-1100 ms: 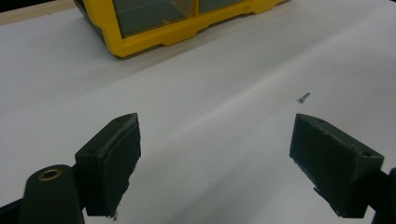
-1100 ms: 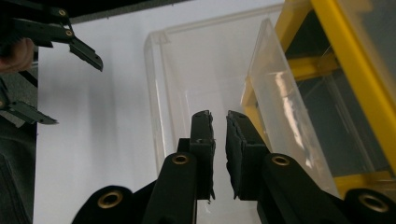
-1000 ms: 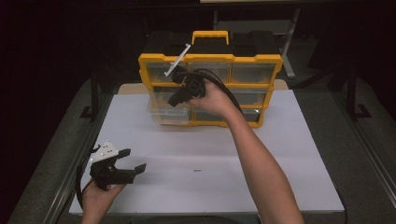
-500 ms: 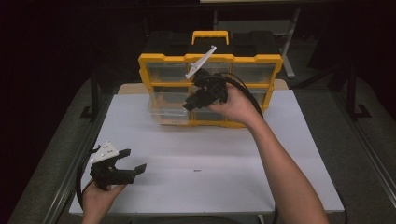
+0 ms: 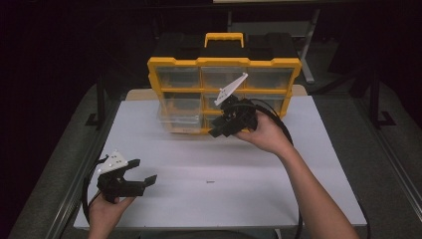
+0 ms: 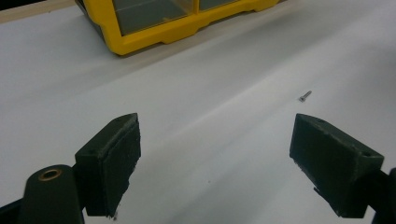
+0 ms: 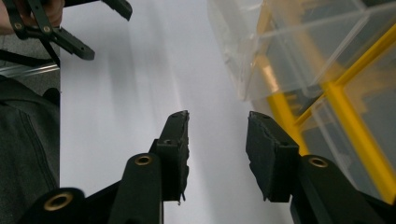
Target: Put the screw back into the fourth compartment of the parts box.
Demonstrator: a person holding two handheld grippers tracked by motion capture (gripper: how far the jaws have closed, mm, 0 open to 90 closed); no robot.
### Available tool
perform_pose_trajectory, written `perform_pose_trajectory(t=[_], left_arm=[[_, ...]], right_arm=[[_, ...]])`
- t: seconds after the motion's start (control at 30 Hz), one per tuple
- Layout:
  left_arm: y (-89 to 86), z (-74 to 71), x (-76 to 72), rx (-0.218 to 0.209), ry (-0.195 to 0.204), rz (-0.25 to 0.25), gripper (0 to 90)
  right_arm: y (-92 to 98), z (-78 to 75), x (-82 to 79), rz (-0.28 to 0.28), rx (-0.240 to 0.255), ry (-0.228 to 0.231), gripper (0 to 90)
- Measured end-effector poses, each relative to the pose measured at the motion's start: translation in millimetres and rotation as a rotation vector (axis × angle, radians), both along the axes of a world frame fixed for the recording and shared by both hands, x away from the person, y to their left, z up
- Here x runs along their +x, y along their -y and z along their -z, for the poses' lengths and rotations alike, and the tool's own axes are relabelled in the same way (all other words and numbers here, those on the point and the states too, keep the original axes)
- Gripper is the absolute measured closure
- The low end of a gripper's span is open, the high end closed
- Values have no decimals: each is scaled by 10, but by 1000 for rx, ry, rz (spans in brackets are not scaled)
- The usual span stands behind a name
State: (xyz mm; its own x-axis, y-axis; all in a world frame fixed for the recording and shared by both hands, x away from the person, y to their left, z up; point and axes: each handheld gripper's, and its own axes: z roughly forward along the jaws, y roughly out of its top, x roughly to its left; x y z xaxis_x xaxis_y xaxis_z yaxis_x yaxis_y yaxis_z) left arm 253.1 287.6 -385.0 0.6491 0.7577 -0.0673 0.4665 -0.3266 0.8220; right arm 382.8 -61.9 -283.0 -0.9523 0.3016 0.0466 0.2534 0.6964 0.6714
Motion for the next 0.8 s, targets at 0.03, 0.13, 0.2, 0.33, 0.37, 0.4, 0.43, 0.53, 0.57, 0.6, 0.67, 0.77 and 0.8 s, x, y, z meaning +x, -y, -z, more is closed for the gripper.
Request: perform_pose_trajectory(t=[0.03,0.13,0.2,0.33,0.37,0.4,0.43,0.53,0.57,0.6,0.67,0.77,0.8], left_arm=[[1,-1,1,3,0,1,160],[12,0,2,3,1,2,161],[12,-1,5,9,1,6,161],[12,-1,4,6,-2,2,160],[12,-1,5,7,0,3,160],[11,-2,6,9,1,4,160],[11,-1,7,9,3,5,161],[22,3,9,4,0,2,160],[29,6,8,-4,0,0,160],[31,6,7,-3,-1,0,161],[29,3,7,6,-1,4,161],[29,4,8,6,-2,5,160],[29,2,8,8,-4,5,160]], right_arm=[[4,27,-8,-2,-1,-1,561],[5,153,-27,-17,2,5,550],[1,231,-45,-13,2,-7,544],[-17,364,-78,-14,-4,-15,535],[-20,382,-85,-13,-1,-19,534],[-25,414,-94,-15,-2,-20,532],[-30,440,-103,-17,-2,-23,531],[-56,531,-139,-15,-11,-35,529],[-64,558,-146,-16,-16,-35,527],[-74,593,-165,-11,-23,-50,526],[-91,681,-171,-27,-7,-51,525],[-111,778,-198,-21,-18,-68,522],[-115,801,-205,-22,-31,-68,519]])
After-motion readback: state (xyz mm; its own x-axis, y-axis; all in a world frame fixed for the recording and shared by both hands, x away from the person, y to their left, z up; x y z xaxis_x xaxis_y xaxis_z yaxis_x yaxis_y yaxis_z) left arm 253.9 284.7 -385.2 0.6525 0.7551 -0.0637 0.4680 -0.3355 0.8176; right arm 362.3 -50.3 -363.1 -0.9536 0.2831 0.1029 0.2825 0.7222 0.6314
